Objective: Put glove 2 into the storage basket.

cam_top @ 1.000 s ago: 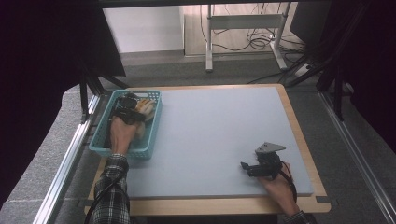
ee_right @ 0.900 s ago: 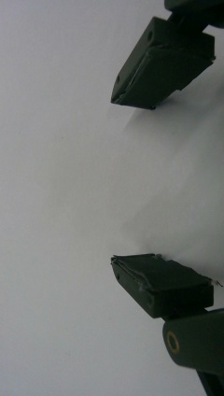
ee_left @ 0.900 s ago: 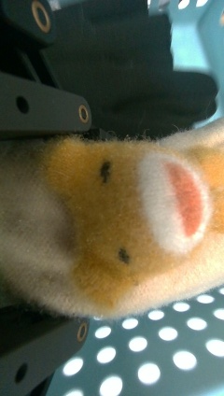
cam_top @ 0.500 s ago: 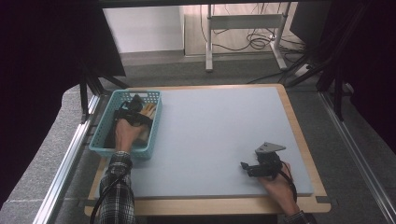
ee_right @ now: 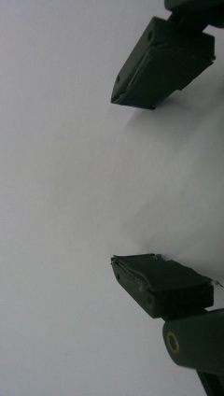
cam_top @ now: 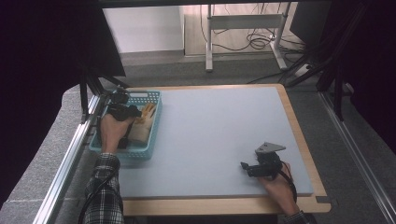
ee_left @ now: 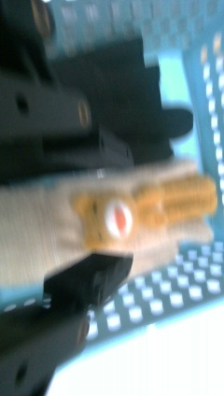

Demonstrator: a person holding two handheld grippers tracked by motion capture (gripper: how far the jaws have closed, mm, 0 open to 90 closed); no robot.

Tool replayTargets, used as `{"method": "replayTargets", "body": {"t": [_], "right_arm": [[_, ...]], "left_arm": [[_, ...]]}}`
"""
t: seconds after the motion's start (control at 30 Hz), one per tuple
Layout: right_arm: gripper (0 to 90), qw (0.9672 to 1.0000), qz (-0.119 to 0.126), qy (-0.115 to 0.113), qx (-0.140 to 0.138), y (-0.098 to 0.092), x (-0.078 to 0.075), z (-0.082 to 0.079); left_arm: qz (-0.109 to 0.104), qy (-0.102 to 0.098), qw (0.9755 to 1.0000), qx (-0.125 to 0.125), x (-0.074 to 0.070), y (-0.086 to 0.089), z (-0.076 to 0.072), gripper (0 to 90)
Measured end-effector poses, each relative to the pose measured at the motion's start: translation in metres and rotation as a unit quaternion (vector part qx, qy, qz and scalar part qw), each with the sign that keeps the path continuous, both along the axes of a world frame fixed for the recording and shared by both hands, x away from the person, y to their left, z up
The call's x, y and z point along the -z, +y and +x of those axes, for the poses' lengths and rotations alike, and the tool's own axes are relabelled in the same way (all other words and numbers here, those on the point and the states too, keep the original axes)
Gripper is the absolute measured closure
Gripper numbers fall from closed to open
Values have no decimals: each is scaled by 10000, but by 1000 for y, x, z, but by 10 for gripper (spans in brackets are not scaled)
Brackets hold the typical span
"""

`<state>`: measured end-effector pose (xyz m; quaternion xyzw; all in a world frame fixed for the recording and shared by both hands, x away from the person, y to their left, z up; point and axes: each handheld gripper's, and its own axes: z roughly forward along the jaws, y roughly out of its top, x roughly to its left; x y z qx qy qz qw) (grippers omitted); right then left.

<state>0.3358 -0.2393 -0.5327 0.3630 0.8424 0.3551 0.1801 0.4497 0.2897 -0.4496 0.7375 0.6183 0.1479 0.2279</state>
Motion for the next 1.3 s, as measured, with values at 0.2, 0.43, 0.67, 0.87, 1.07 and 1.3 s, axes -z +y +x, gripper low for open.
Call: {"method": "replayTargets", "body": {"t": [0.2, 0.43, 0.67, 0.87, 1.07, 1.3], "right_arm": [[175, 10000, 2, 1, 1, 0, 0, 0], [175, 10000, 3, 1, 0, 0, 0, 0], [175, 10000, 1, 2, 0, 0, 0, 0], [175, 10000, 3, 3, 1, 0, 0, 0], [175, 10000, 1, 1, 1, 0, 0, 0], [175, 10000, 1, 2, 1, 0, 0, 0]], "left_arm": [[339, 388, 9986, -152, 31, 5, 6, 800], [18, 590, 9982, 52, 47, -10, 16, 849], [211, 548, 9982, 140, 42, -20, 14, 865], [204, 274, 9994, -101, 37, -6, 10, 673], [212, 12, 9995, -245, 32, 2, 4, 488], [87, -256, 9993, -248, 27, 9, -3, 344]]}}
